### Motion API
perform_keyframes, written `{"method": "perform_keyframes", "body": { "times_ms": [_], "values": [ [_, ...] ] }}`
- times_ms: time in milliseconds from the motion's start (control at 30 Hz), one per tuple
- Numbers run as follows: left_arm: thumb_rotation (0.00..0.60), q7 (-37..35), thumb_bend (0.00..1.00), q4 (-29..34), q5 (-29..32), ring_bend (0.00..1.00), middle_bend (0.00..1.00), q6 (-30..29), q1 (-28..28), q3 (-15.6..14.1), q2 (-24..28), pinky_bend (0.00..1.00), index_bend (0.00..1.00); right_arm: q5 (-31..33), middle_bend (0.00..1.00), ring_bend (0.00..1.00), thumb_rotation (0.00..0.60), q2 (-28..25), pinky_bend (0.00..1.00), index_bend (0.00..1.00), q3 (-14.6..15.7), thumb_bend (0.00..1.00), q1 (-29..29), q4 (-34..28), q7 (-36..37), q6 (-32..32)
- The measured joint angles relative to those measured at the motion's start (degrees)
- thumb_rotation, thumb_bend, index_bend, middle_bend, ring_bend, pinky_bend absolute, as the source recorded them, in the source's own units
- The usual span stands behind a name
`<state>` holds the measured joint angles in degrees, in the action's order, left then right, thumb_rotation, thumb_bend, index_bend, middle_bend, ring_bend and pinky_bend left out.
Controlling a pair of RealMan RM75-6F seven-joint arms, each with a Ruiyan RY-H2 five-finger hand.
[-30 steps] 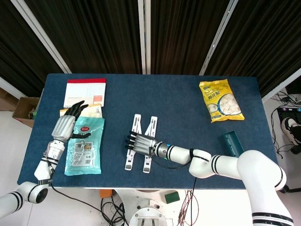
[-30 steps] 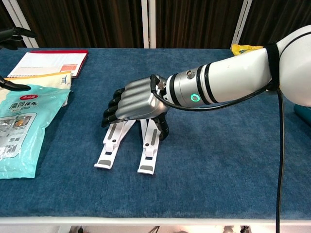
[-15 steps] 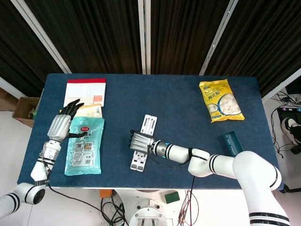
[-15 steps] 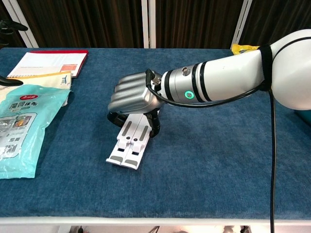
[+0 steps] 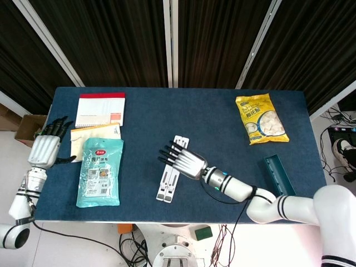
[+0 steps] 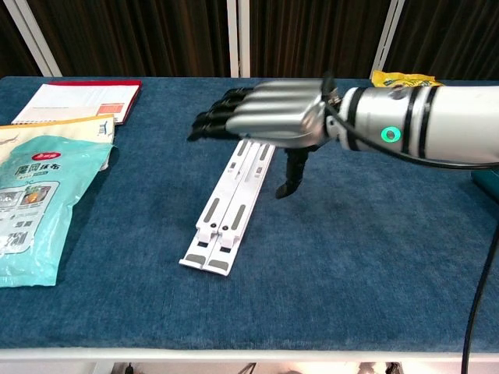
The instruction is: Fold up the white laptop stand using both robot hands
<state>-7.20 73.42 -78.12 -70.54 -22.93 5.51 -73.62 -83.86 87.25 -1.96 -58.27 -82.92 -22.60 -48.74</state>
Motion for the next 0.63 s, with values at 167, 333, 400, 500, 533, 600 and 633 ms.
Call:
{"method": "perform_keyframes", "body": {
  "times_ms": [167, 333, 400, 500, 533, 600, 633],
  "values": [
    [0.6, 5.2, 0.0, 2.3, 2.1, 0.01, 0.03, -2.5, 4.2, -1.2, 3.4, 0.13, 0.12, 1.8, 0.07, 0.0, 0.6, -7.4, 0.0, 0.0, 2.1, 0.08, 12.9, -8.1, -4.1, -18.0],
    [0.6, 7.9, 0.0, 3.8, 2.5, 0.01, 0.03, -8.5, 9.2, -2.6, 4.6, 0.13, 0.12, 2.3, 0.07, 0.0, 0.6, -14.6, 0.0, 0.0, 5.5, 0.08, 28.0, -12.4, -4.1, -34.8],
    [0.6, 7.9, 0.0, 4.6, 1.9, 0.01, 0.03, -11.3, 11.5, -3.5, 5.0, 0.13, 0.12, 2.4, 0.07, 0.0, 0.6, -16.7, 0.0, 0.0, 6.7, 0.08, 32.9, -12.9, -2.6, -39.2],
    [0.6, 7.6, 0.0, 5.9, 0.2, 0.01, 0.03, -15.2, 14.7, -4.9, 5.2, 0.13, 0.12, 2.5, 0.07, 0.0, 0.6, -18.9, 0.0, 0.0, 8.4, 0.08, 39.1, -12.7, 1.7, -44.0],
    [0.6, 7.5, 0.0, 6.4, -0.5, 0.01, 0.03, -16.4, 15.6, -5.4, 5.3, 0.13, 0.12, 2.6, 0.07, 0.0, 0.6, -19.3, 0.0, 0.0, 9.0, 0.08, 41.0, -12.3, 3.6, -45.2],
    [0.6, 7.1, 0.0, 7.6, -2.5, 0.01, 0.03, -18.9, 17.6, -6.5, 5.3, 0.13, 0.12, 2.7, 0.07, 0.0, 0.6, -19.8, 0.0, 0.0, 9.6, 0.08, 43.5, -11.6, 6.5, -46.1],
    [0.6, 6.9, 0.0, 8.1, -3.3, 0.01, 0.03, -19.6, 18.3, -7.0, 5.4, 0.13, 0.12, 2.6, 0.07, 0.0, 0.6, -20.0, 0.0, 0.0, 9.8, 0.08, 44.6, -11.0, 8.2, -46.3]
  ]
}}
